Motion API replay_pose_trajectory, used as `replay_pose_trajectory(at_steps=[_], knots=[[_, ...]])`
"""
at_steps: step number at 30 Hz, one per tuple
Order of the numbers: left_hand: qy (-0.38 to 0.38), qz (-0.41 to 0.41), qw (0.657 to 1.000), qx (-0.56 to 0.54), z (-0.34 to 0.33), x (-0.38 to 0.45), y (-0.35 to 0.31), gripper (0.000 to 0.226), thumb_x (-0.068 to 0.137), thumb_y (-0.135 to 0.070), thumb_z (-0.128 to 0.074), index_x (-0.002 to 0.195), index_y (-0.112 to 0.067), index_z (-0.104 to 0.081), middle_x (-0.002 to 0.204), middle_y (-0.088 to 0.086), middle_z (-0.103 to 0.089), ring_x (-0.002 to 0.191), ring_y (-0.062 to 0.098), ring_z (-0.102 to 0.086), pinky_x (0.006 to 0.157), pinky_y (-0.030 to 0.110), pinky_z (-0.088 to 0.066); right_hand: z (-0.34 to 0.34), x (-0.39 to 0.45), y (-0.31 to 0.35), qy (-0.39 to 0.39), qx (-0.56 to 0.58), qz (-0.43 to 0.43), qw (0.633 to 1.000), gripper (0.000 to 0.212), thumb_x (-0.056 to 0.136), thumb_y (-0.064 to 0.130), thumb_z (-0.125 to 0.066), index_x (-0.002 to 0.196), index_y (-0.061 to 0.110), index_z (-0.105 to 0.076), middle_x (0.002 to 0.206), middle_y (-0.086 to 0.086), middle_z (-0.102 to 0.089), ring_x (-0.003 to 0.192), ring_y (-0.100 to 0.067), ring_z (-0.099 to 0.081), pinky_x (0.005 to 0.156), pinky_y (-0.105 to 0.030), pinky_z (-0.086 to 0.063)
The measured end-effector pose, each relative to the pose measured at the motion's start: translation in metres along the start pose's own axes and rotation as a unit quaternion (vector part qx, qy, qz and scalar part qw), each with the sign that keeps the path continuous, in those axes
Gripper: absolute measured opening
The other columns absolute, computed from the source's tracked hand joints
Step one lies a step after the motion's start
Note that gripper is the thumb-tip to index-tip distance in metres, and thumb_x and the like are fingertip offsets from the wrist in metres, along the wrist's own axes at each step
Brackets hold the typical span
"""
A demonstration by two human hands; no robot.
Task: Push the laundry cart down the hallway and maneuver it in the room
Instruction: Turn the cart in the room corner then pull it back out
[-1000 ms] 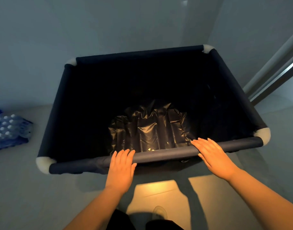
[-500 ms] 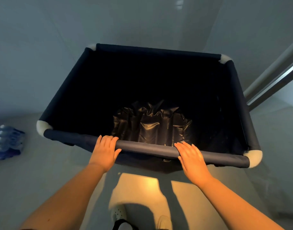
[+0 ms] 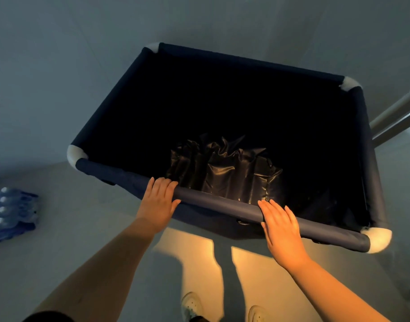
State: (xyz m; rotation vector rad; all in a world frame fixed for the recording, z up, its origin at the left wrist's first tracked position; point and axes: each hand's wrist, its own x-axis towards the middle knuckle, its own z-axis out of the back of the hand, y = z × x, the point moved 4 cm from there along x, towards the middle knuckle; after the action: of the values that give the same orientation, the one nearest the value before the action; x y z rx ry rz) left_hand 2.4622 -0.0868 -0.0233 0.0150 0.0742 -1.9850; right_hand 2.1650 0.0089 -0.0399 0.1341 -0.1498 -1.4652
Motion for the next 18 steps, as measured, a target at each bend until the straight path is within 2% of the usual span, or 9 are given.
replay_pose_trajectory(at_steps=[5, 8, 10, 13, 18], knots=[[-0.005, 0.004, 1.0, -0.012, -0.004, 0.006, 0.038, 0.047, 0.089, -0.032, -0.047, 0.121, 0.002, -0.054, 0.115, 0.022, -0.06, 0.113, 0.04, -0.054, 0.104, 0.058, -0.034, -0.008, 0.018, 0.032, 0.003, 0.001, -0.001, 1.0, 0.055, 0.089, 0.01, -0.052, 0.141, 0.014, -0.034, 0.14, -0.006, -0.048, 0.134, -0.024, -0.036, 0.113, -0.04, -0.013], [0.0, 0.01, 1.0, -0.017, -0.005, 0.007, 0.059, 0.052, 0.089, -0.035, -0.034, 0.122, 0.001, -0.053, 0.116, 0.021, -0.059, 0.114, 0.04, -0.053, 0.105, 0.057, -0.034, -0.015, 0.026, 0.049, 0.037, -0.002, 0.006, 0.999, 0.076, 0.08, 0.004, -0.061, 0.146, 0.018, -0.025, 0.145, -0.004, -0.042, 0.136, -0.021, -0.03, 0.114, -0.039, -0.011], [-0.007, 0.009, 1.0, -0.013, -0.007, 0.006, 0.073, 0.052, 0.09, -0.035, -0.033, 0.123, 0.001, -0.051, 0.117, 0.021, -0.058, 0.115, 0.039, -0.051, 0.106, 0.057, -0.033, -0.02, 0.029, 0.06, 0.067, -0.01, 0.019, 0.998, 0.09, 0.073, 0.0, -0.066, 0.148, 0.018, -0.019, 0.149, -0.003, -0.036, 0.139, -0.019, -0.024, 0.114, -0.038, -0.01], [-0.015, 0.014, 1.0, -0.009, -0.009, 0.004, 0.092, 0.052, 0.091, -0.035, -0.032, 0.124, 0.001, -0.05, 0.119, 0.021, -0.057, 0.116, 0.04, -0.05, 0.107, 0.056, -0.031, -0.025, 0.035, 0.073, 0.086, -0.018, 0.029, 0.996, 0.099, 0.069, -0.001, -0.067, 0.149, 0.018, -0.013, 0.153, -0.003, -0.028, 0.142, -0.02, -0.018, 0.112, -0.036, -0.011], [-0.018, 0.027, 0.999, 0.001, -0.008, 0.001, 0.119, 0.052, 0.09, -0.035, -0.035, 0.124, 0.001, -0.051, 0.117, 0.021, -0.058, 0.115, 0.04, -0.051, 0.107, 0.056, -0.032, -0.028, 0.048, 0.099, 0.09, -0.013, 0.038, 0.995, 0.102, 0.066, -0.005, -0.068, 0.149, 0.018, -0.014, 0.152, -0.003, -0.031, 0.139, -0.022, -0.026, 0.109, -0.035, -0.017]])
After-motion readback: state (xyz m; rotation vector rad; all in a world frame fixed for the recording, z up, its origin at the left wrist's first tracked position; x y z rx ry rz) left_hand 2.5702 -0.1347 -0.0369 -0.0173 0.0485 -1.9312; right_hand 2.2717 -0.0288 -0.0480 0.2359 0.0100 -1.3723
